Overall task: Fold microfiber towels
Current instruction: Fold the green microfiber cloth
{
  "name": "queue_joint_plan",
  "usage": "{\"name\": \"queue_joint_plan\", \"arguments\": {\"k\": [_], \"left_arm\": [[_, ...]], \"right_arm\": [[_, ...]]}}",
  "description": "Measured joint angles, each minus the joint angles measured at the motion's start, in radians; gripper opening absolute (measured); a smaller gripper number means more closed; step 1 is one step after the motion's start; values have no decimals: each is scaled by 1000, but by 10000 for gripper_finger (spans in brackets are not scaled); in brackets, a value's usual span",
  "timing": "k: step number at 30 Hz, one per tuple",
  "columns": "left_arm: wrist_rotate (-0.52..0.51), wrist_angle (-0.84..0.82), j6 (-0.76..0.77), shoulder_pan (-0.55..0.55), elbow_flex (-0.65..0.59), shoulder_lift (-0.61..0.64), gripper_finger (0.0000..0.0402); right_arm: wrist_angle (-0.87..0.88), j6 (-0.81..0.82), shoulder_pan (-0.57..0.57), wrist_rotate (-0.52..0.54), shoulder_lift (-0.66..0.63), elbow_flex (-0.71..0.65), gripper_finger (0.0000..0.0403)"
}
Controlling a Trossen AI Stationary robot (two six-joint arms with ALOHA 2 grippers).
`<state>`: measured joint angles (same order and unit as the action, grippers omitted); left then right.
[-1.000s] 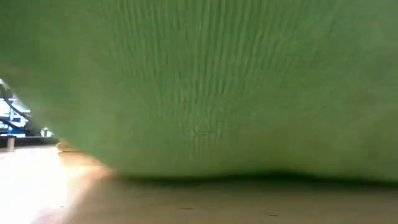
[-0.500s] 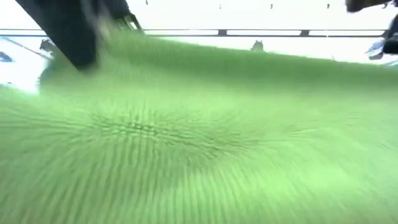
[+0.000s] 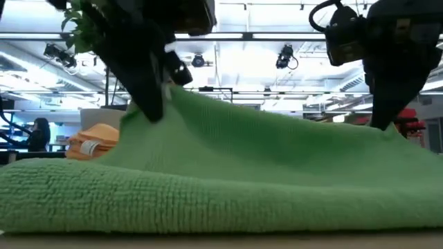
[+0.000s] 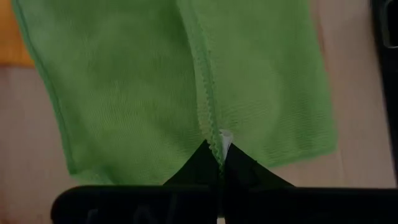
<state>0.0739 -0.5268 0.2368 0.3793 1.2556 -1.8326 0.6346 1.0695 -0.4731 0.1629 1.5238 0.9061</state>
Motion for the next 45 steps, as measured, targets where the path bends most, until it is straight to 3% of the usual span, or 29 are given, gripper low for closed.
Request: {"name": "queue_joint_plan", "arguments": {"k": [6,14,23,33,36,45], "left_arm": [[-5,-90,-39,-30,-14,17,5],[1,16,-33,-81,-107,17,9],[3,84,-39,-86,-106,16,29],[-2,78,-47,-120,-106,16,8],[-2,79,-47,-133,-106,16,35],[-33,60,-41,-154,-106,16,176]], "right_arm": [[3,32,32,14,0,-19,0],[-15,53,62,19,-1,-58,0],[4,104,66,33,-1,-60,0],[59,161,66,55,-1,-60,0],[60,161,75,63,-1,-60,0],[84,139,114,67,-1,-60,0]]}}
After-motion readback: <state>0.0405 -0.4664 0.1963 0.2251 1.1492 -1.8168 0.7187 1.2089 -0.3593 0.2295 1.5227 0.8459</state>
